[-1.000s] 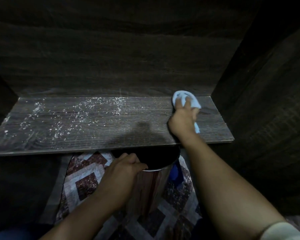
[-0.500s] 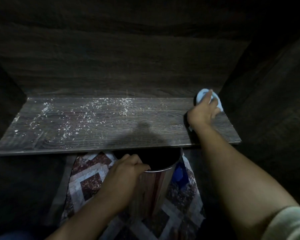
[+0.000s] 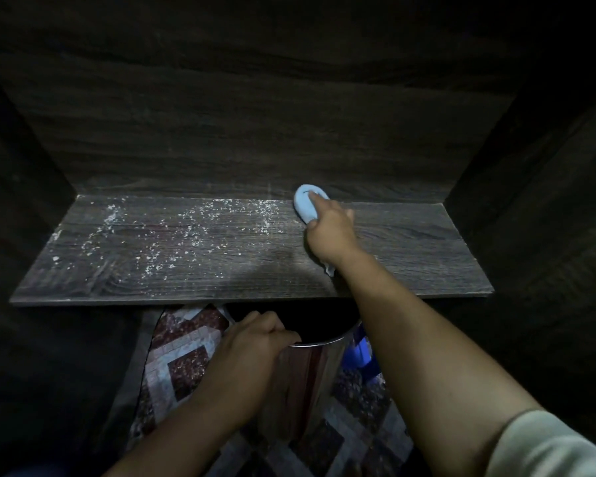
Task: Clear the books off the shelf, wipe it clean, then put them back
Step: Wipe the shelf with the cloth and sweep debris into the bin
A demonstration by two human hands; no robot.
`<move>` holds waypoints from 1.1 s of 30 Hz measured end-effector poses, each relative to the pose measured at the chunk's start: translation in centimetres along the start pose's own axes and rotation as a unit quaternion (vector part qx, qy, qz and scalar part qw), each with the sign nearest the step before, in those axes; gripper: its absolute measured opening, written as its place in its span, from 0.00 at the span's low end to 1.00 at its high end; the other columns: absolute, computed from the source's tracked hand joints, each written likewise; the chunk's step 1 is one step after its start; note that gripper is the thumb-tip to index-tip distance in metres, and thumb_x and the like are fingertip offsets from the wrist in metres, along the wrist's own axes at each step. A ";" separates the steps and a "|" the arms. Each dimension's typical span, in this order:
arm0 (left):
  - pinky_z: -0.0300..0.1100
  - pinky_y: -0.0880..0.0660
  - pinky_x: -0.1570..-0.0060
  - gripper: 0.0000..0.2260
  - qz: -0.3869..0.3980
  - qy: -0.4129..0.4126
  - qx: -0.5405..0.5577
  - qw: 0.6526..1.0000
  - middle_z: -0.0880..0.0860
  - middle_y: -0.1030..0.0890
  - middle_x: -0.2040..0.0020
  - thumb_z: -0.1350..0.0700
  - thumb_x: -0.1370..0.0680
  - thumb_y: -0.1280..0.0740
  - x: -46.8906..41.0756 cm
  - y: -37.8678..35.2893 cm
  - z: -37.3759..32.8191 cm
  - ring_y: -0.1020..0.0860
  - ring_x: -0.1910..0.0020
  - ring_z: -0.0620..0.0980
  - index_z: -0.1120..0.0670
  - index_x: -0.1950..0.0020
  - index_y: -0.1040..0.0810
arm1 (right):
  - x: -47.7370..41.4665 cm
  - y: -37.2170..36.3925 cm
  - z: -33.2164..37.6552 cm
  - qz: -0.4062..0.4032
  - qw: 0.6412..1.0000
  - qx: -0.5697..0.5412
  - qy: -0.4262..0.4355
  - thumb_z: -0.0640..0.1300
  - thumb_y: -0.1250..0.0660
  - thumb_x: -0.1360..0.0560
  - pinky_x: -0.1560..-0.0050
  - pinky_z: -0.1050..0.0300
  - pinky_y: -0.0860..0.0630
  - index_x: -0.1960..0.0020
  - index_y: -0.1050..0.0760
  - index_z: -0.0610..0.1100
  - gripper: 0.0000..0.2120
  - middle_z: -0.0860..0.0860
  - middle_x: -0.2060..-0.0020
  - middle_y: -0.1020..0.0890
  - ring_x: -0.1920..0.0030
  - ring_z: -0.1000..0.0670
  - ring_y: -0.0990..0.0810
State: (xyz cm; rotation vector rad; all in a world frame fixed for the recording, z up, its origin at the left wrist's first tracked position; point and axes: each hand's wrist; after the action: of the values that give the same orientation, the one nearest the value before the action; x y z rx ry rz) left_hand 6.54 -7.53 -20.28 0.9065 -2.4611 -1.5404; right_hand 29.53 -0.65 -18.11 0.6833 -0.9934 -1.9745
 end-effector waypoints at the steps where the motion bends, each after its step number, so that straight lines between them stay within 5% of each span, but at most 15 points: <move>1: 0.38 0.29 0.64 0.11 -0.001 0.002 0.004 1.000 0.45 0.26 0.60 0.57 0.31 0.27 0.1 0.2 0.1 0.28 0.62 0.46 0.46 0.49 0.16 | 0.0 0.3 -0.1 -0.001 1.000 -0.021 0.000 0.39 0.43 0.21 0.35 0.60 0.45 0.24 0.39 0.46 0.26 0.44 0.28 0.34 0.31 0.41 0.38; 6: 0.38 0.32 0.64 0.14 0.005 0.018 0.012 1.000 0.44 0.26 0.60 0.60 0.32 0.24 0.2 0.7 0.4 0.31 0.61 0.43 0.46 0.50 0.17 | 0.8 1.8 -2.0 -0.167 0.980 -0.039 0.101 0.32 0.42 0.26 0.42 0.64 0.42 0.30 0.29 0.41 0.25 0.43 0.36 0.26 0.42 0.40 0.32; 9: 0.38 0.32 0.64 0.14 0.001 0.015 0.010 1.000 0.44 0.26 0.61 0.59 0.32 0.24 0.4 0.9 0.7 0.30 0.61 0.44 0.45 0.50 0.17 | 0.2 2.3 -3.1 -0.206 0.973 0.045 0.094 0.34 0.41 0.25 0.43 0.56 0.36 0.29 0.30 0.44 0.24 0.42 0.37 0.26 0.44 0.39 0.32; 12: 0.38 0.31 0.64 0.13 -0.005 0.019 0.013 1.000 0.44 0.26 0.61 0.59 0.31 0.26 0.7 1.1 1.0 0.30 0.62 0.44 0.45 0.50 0.17 | -0.2 2.0 -3.2 -0.152 0.982 0.104 0.049 0.34 0.41 0.25 0.43 0.45 0.33 0.26 0.36 0.48 0.29 0.42 0.35 0.29 0.43 0.38 0.34; 25: 0.35 0.34 0.63 0.12 -0.012 0.009 0.003 1.000 0.44 0.26 0.61 0.58 0.32 0.28 1.4 1.3 1.2 0.29 0.63 0.44 0.45 0.51 0.16 | -2.7 0.6 -1.4 0.053 0.981 0.143 0.121 0.40 0.41 0.22 0.33 0.53 0.42 0.24 0.41 0.53 0.28 0.44 0.30 0.31 0.35 0.39 0.36; 33: 0.36 0.35 0.64 0.13 -0.010 0.016 -0.005 1.000 0.44 0.27 0.63 0.58 0.33 0.24 1.2 1.5 1.2 0.33 0.63 0.42 0.45 0.52 0.16 | 0.0 0.7 -1.8 0.078 0.979 0.080 0.169 0.44 0.44 0.27 0.39 0.62 0.45 0.30 0.29 0.52 0.26 0.44 0.35 0.25 0.35 0.40 0.32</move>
State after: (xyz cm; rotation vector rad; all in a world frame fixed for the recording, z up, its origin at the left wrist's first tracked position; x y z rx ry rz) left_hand 4.48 -6.82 -19.86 0.9502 -2.4278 -1.5291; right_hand 31.13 -1.60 -18.55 0.9622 -0.9693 -1.5881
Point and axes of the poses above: each hand's wrist, its own x-axis away from the middle knuckle, its own y-axis out of the back of the hand, z = x × y
